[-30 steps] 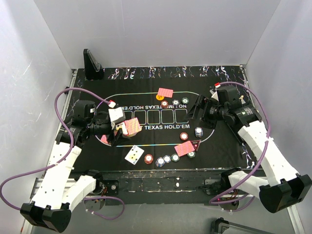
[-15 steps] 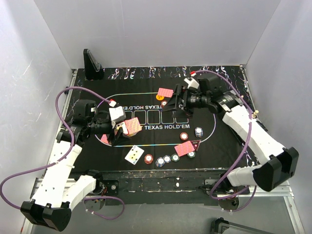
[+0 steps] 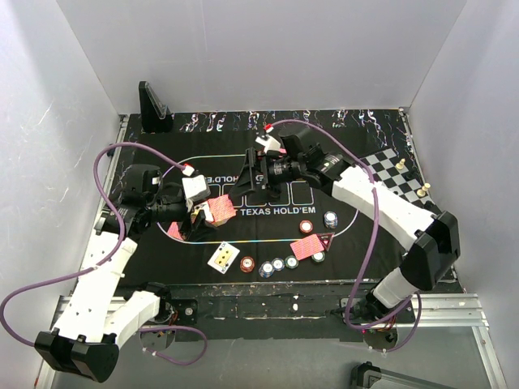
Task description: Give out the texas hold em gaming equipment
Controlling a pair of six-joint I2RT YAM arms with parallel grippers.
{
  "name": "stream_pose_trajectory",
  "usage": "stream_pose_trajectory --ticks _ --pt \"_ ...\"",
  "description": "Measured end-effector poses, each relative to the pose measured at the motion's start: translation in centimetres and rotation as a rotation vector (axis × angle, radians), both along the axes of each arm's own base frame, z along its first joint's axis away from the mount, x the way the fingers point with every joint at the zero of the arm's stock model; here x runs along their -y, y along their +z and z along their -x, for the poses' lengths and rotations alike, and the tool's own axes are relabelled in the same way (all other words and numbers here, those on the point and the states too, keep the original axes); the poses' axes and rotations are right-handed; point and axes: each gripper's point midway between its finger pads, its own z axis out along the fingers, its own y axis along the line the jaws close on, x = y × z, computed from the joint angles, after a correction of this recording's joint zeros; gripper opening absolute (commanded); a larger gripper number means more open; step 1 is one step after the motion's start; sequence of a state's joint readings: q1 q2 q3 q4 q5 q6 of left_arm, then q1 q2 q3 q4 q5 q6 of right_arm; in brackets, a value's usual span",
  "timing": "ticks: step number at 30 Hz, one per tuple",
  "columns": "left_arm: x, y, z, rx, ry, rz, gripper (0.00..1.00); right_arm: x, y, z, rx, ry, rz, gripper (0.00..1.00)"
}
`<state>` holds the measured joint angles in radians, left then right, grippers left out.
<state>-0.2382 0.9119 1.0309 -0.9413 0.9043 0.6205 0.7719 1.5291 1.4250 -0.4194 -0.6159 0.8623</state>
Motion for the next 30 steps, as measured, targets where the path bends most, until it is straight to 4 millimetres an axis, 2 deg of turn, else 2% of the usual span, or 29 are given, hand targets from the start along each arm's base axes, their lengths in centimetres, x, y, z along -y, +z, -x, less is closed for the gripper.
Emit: stream_pose_trajectory --ticks 6,12,16,23,30 --pt "0.0 -0.1 -0.4 -0.002 0.006 -0.004 0.00 -2.4 -0.2 0.5 -0.007 0.056 -0.009 0.93" --pt "0.1 0.1 -0.7 0.010 0.009 0.001 0.00 -3.4 -0.6 1.2 -0.023 0.083 -0.009 0.92" --pt "0.1 0.1 -0.7 0.008 0.010 0.002 0.00 -3.8 -0.7 1.1 -0.038 0.086 -0.021 0.81" --pt "0.1 0.2 -0.8 0.008 0.013 0.006 0.00 -4.8 -1.9 1.1 -0.078 0.106 -0.020 0.72" --pt "0.1 0.2 -0.7 -0.001 0.019 0.008 0.00 -5.0 -1.4 1.3 -0.080 0.123 -0.043 0.52"
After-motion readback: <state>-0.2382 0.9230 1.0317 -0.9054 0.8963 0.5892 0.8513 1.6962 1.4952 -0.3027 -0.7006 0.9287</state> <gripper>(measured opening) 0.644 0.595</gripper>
